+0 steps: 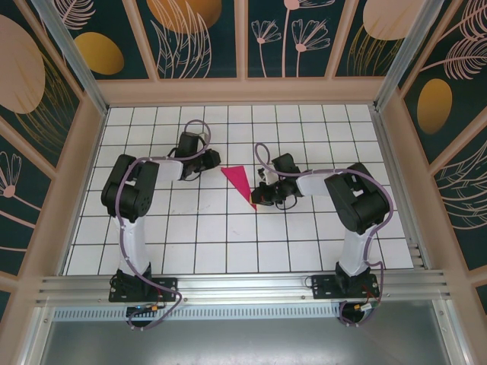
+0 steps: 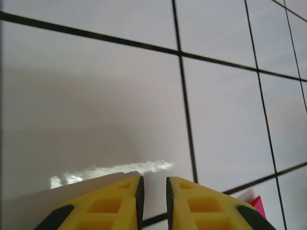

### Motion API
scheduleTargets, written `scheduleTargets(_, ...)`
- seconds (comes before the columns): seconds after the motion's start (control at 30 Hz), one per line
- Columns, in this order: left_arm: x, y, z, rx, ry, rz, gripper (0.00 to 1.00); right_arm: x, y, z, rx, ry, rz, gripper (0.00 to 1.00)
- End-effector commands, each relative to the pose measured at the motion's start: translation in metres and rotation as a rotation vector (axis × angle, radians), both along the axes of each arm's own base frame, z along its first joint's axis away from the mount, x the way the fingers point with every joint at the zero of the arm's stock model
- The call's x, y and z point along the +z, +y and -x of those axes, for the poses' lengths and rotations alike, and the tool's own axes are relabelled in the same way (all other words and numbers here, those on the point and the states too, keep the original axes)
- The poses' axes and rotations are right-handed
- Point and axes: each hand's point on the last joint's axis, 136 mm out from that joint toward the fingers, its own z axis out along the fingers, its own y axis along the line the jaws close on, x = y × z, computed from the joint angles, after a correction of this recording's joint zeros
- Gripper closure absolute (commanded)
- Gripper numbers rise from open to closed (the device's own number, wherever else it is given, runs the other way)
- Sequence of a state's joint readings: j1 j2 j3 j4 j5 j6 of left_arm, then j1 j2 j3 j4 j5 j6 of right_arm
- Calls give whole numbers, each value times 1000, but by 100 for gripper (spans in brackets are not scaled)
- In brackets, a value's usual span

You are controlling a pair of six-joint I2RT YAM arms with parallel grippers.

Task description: Fold a paper plane with a square sheet of paper (pick it up from the middle)

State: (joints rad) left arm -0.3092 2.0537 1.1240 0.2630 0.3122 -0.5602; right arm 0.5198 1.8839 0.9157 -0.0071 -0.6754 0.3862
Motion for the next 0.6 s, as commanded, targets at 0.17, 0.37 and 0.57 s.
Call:
scheduleTargets(0.17,55,7,4,90,-1,47,65,55,-3,-51,-152,-192,27,72)
scheduleTargets(0.37,65,8,26,137,46,59,55,113,-16,-77,-242,-390,5,47)
scheduleTargets(0.57,61,-15,48,161,103,-7,47,107,-49,-93,-313,-439,69,38)
